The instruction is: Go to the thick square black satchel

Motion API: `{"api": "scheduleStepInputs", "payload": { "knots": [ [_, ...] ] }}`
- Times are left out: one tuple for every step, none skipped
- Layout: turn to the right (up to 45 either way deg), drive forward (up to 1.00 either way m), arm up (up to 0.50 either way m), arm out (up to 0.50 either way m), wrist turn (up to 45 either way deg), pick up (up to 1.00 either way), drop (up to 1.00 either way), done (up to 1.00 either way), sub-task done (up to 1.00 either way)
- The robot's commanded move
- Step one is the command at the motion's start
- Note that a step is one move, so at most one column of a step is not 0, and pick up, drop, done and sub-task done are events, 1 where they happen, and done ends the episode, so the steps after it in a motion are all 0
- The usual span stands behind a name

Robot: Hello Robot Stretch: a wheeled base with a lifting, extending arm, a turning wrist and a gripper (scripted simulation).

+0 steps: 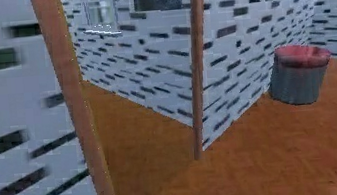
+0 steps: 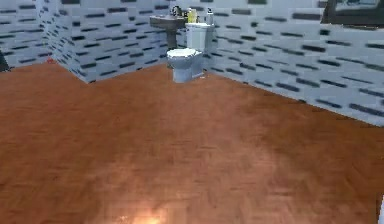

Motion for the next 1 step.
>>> {"api": "scheduleStepInputs", "payload": {
  "knots": [
    [0.0,1.0,0.0,0.0,0.0,0.0,0.0,0.0,0.0]
  ]
}}
